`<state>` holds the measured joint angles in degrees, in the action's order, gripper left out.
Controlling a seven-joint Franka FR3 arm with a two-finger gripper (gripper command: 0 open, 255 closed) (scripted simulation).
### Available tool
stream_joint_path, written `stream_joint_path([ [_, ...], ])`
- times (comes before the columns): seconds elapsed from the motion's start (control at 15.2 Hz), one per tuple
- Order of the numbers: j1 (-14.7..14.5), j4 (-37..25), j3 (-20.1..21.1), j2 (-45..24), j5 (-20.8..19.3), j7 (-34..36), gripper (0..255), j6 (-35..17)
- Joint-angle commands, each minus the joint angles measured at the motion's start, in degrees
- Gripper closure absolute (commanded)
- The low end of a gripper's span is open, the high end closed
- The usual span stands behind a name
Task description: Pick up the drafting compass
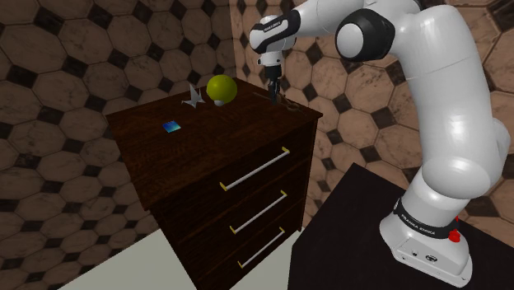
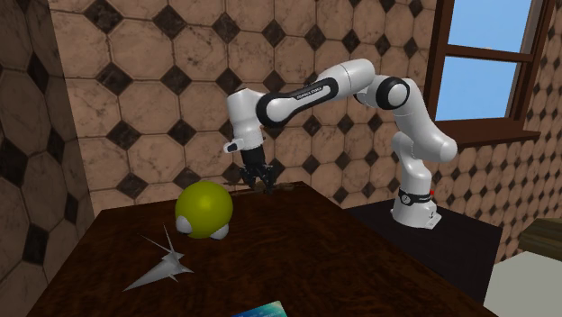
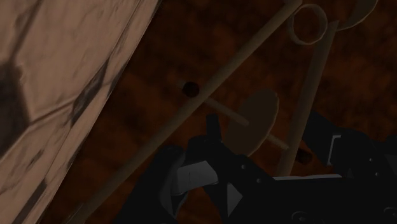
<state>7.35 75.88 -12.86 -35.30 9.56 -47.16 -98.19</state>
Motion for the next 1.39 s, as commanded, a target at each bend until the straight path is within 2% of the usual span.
stream_joint_path([
  [0.0, 0.0, 0.0, 0.0, -0.1, 0.0, 0.0, 255, -0.1],
  [0.53, 0.0, 0.2, 0.0, 0.0, 0.0, 0.0, 255, -0.2],
  [1.32, 0.4, -7.1, -0.2, 1.3, -0.4, 0.7, 255, 8.2],
])
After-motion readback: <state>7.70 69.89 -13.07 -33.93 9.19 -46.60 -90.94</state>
